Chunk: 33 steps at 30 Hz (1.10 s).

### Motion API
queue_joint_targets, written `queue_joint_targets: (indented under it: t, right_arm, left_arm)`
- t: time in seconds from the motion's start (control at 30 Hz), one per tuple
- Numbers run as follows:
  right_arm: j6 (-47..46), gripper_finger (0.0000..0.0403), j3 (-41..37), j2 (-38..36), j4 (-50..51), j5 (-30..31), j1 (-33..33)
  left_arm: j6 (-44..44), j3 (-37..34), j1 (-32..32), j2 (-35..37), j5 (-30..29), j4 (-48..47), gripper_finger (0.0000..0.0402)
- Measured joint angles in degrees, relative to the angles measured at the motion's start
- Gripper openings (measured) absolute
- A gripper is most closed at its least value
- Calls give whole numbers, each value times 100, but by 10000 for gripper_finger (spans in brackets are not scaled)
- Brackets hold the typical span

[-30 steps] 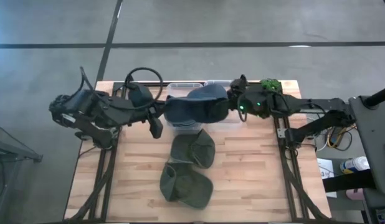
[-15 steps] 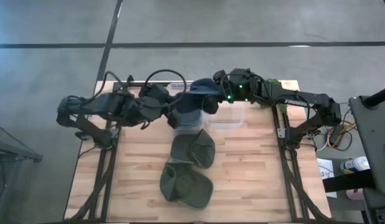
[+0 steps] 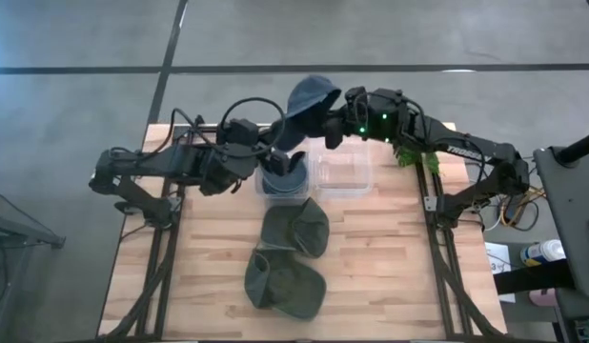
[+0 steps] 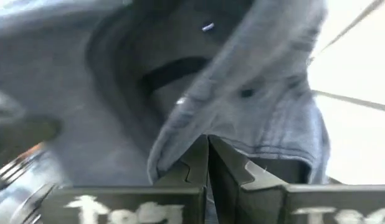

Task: Pick & Place hat
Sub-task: Put the blue cap into the left transparent bin

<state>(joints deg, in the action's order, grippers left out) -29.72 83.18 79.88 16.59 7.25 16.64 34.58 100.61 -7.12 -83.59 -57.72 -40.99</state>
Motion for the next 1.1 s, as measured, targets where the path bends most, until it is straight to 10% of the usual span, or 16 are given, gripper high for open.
queue_joint_targets:
  t: [1.1]
  right_arm:
    - [143, 9, -13, 472, -284, -890, 326]
  left_arm:
    - [1959, -953, 358, 45, 808, 789, 7]
